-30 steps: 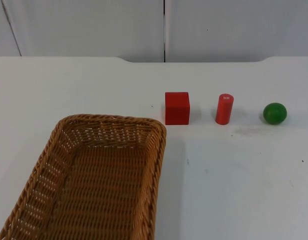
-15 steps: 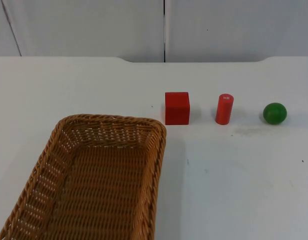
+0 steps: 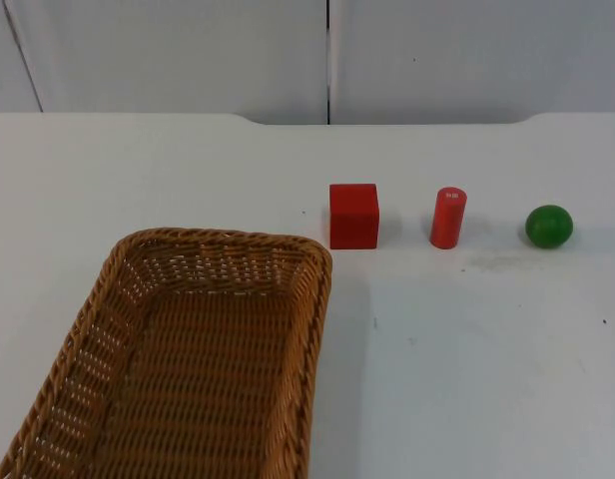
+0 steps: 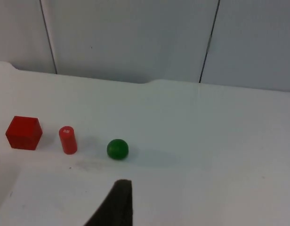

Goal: Pick up the basket with the left hand and place the object to the left of the red cylinder into the basket with the right hand.

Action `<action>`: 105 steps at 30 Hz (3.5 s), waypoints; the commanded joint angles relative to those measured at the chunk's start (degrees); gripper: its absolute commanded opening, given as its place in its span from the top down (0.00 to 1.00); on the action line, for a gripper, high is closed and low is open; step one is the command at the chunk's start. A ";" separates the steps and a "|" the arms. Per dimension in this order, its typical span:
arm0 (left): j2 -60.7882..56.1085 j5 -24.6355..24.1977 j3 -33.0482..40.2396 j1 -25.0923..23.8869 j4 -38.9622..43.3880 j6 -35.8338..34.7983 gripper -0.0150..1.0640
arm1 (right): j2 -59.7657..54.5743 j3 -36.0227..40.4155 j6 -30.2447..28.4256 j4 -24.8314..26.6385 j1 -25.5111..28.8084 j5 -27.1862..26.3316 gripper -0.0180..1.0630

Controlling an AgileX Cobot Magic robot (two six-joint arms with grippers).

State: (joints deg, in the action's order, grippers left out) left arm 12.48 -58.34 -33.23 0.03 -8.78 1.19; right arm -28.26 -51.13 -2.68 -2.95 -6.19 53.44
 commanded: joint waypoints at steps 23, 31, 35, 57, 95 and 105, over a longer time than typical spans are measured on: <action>23.27 5.80 -0.41 -0.10 4.75 1.54 0.01 | -9.49 -1.81 -0.51 -0.36 0.28 -6.36 0.01; 37.52 8.83 -0.41 -0.10 4.77 2.19 0.01 | -9.49 -1.81 -0.51 -0.36 0.28 -6.36 0.01; 42.50 11.00 -0.71 -0.10 4.66 2.55 0.01 | -9.49 -1.81 -0.51 -0.36 0.28 -6.11 0.01; 75.38 18.55 -11.11 -0.10 -11.08 20.25 0.01 | -9.49 -1.81 -0.51 -0.36 0.28 -5.63 0.01; 98.45 23.17 -16.42 0.02 -24.30 31.51 0.01 | -9.49 -1.81 -0.51 -0.36 0.28 -5.43 0.01; 98.45 26.60 -16.29 3.39 -24.46 31.92 0.01 | -9.49 -1.81 -0.51 -0.36 0.28 -5.52 0.01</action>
State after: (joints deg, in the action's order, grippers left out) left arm 110.90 -32.58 -49.41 3.02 -32.75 32.88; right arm -37.72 -52.64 -2.79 -3.16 -6.19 48.24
